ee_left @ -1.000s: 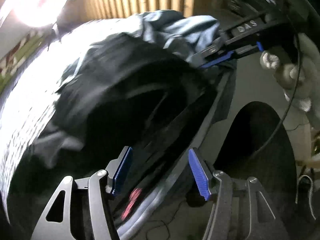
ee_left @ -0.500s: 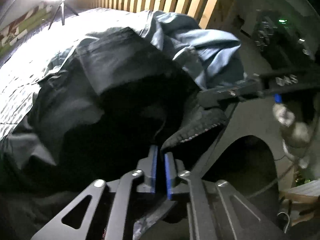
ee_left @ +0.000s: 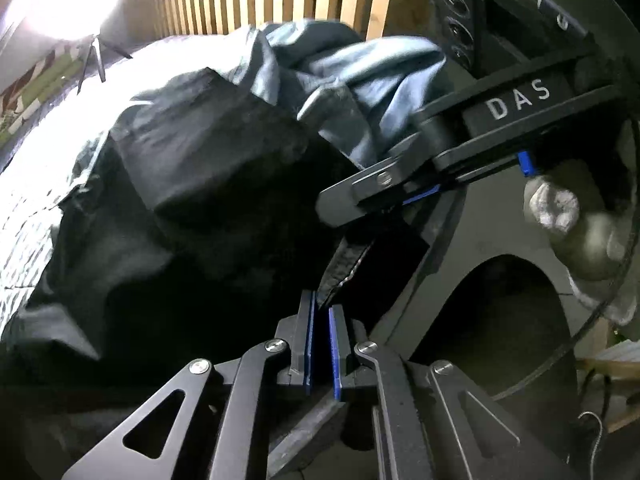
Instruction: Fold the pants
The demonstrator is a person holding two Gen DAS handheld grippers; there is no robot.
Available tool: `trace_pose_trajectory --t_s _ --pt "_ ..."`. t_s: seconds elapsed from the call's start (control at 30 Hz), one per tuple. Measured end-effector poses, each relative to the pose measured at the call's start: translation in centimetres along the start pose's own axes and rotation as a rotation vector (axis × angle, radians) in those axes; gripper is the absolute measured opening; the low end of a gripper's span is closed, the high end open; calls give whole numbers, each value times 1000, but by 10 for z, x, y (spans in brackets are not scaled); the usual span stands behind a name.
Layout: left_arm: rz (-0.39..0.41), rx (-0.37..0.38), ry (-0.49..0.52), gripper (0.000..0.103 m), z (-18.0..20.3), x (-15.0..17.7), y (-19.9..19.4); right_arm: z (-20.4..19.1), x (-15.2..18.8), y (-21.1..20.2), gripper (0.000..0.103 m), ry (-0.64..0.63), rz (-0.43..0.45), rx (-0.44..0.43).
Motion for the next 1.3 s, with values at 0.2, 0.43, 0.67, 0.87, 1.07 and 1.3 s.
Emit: trace_pose_trajectory --t_s 0.2,0.43,0.67,0.87,1.07,1.3 --pt "7 24 56 12 4 5 0 1 -4 -1 37 -22 -4 12" --pt "71 49 79 56 4 3 -17 -26 -4 -14 6 -155 -10 87" --pt "21 84 26 57 5 4 9 -32 -37 -26 22 -172 10 55" --pt "12 85 35 57 -1 3 8 -42 -70 -17 22 -220 25 84" --pt "28 74 -16 57 -27 3 -12 -79 -83 -64 26 -246 78 5" --pt "12 -99 -136 57 -117 41 -50 -51 -95 -26 31 -184 33 -6"
Point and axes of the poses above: each gripper's, at about its wrist camera, not at the fingertips, and y roughly the way its jaws point, z to its right, x to its underside, the point moved 10 cm from there along y, roughly the way its jaws point, and after that the axes turned 13 degrees about -x, right-handed, at the moved point
